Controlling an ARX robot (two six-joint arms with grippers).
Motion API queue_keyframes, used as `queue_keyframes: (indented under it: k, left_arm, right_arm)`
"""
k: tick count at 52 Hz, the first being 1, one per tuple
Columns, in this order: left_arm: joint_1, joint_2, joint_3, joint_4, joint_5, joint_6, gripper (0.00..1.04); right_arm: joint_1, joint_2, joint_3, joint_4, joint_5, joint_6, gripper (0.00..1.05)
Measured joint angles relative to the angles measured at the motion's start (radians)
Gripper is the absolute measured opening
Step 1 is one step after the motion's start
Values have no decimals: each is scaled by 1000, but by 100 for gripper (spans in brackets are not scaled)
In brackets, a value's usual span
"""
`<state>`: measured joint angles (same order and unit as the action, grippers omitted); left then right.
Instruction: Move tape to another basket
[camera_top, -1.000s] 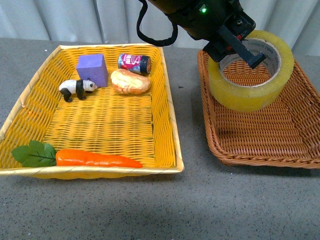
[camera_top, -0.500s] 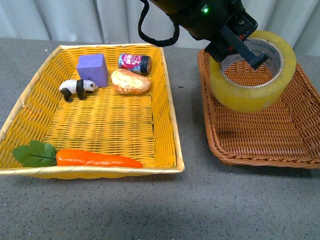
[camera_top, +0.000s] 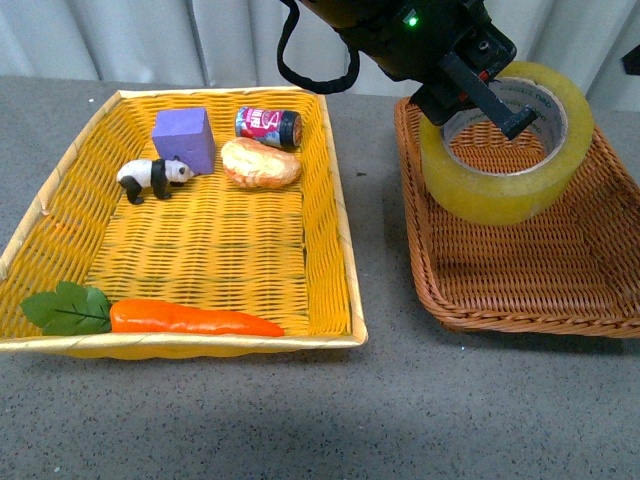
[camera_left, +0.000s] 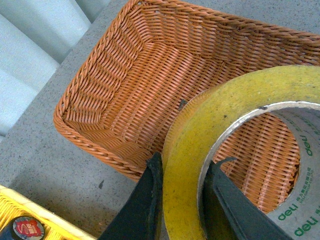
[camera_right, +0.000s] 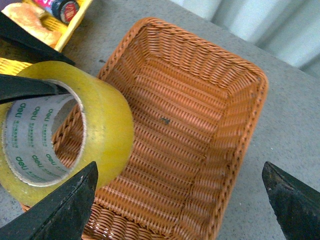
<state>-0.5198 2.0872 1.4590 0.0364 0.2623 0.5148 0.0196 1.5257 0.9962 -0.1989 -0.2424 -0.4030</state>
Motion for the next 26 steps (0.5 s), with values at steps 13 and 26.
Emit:
queue_keyframes:
  k: [13, 26]
  left_arm:
    - [1, 0, 0, 0, 0, 0, 17]
    - [6, 0, 0, 0, -20, -21, 17]
  right_arm:
    - [83, 149, 101, -79, 33, -47, 96]
    - [98, 238, 162, -96, 27, -47, 96]
